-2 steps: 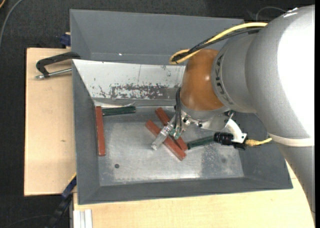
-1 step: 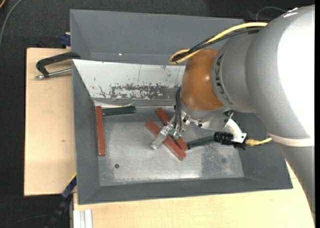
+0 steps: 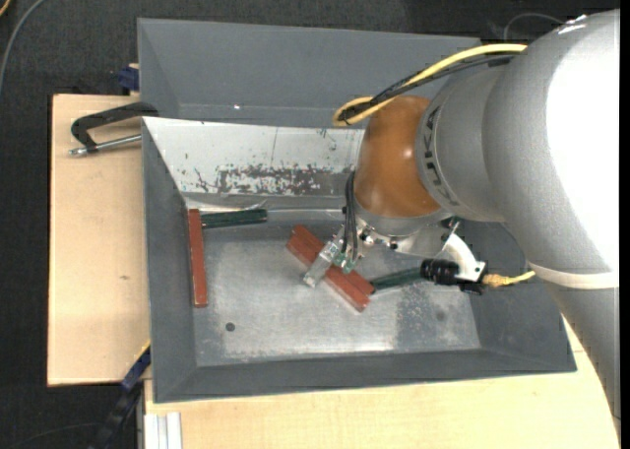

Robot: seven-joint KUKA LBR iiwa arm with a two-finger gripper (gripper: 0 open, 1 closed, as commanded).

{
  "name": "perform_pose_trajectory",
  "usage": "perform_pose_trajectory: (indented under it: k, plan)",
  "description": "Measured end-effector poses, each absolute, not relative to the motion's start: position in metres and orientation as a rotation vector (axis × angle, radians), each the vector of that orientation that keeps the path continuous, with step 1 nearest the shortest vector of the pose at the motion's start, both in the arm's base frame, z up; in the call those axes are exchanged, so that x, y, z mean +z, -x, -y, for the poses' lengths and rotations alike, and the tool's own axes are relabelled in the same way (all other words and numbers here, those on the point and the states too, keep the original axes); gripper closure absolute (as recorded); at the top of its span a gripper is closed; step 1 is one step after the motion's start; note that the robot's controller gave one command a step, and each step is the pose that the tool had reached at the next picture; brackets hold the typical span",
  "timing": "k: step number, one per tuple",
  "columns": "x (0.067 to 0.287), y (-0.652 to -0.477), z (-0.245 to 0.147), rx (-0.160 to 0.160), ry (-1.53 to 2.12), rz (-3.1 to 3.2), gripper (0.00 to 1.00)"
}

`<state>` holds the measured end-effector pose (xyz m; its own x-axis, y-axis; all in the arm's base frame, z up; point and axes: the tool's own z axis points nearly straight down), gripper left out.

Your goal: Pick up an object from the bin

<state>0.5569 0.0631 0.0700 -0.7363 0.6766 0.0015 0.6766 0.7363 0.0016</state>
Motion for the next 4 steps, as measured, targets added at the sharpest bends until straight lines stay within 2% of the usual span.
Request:
perform_pose_trajectory:
  k: [1, 2, 3, 4]
  plan:
    - [0.082, -0.558, -0.064, -0.005, 1.139, 2.93, 1.0]
    - [0.128, -0.559, -0.065, -0.007, 1.137, 2.934, 1.0]
    - [0.137, -0.56, -0.066, -0.005, 1.132, 2.934, 1.0]
    - [0.19, -0.562, -0.067, -0.008, 1.129, 2.939, 1.0]
